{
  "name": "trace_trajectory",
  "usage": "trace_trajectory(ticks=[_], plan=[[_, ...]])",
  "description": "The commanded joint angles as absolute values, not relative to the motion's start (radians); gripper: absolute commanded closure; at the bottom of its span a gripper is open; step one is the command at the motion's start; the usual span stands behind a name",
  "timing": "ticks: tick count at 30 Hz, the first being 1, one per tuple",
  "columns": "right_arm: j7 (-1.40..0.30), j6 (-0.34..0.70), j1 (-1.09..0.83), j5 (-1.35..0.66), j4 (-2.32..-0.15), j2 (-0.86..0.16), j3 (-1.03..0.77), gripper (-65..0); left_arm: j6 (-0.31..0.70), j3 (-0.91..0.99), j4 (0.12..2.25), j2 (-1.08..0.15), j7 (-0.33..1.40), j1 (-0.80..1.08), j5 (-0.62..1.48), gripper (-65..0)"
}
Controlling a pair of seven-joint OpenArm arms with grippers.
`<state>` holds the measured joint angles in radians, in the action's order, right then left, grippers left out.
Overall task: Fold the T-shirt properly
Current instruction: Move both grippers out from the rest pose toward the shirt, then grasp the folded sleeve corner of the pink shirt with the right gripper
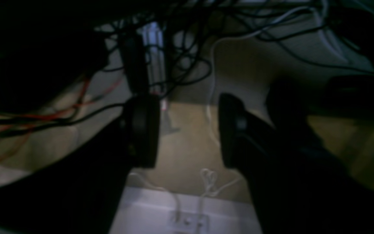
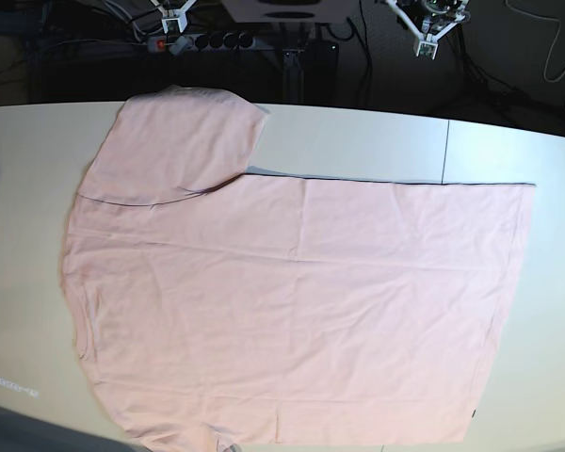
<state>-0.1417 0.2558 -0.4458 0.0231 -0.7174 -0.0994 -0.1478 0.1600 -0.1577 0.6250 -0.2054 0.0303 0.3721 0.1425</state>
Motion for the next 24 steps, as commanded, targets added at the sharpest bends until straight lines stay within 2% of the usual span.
trace_trajectory(ticks=[1,8,12,18,24], plan=[[-0.131,0.285,-0.478,0.017,-0.754,-0.112,-0.15,-29.7,0.205,-0.157,0.668,-0.215,0.019,0.408,0.145,-19.4],[-0.167,0.322,-0.675,-0.144,-1.013,-0.181,-0.15,-29.7,0.47,-0.07,1.029,-0.234,0.063,0.618,0.199,-19.4],[-0.218,0.323,-0.803,-0.236,-1.206,-0.247,-0.15,-29.7,0.551,0.051,1.243,-0.237,0.163,0.716,0.335,-19.4],[-0.263,0.323,-0.965,-0.343,-1.485,-0.337,-0.176,-29.7,0.574,0.12,1.504,-0.278,0.208,0.822,0.4,-19.4],[-0.406,0.367,-1.011,-0.525,-1.712,-0.353,-0.327,-29.8,0.577,0.12,1.702,-0.3,0.288,0.879,0.431,-19.5]])
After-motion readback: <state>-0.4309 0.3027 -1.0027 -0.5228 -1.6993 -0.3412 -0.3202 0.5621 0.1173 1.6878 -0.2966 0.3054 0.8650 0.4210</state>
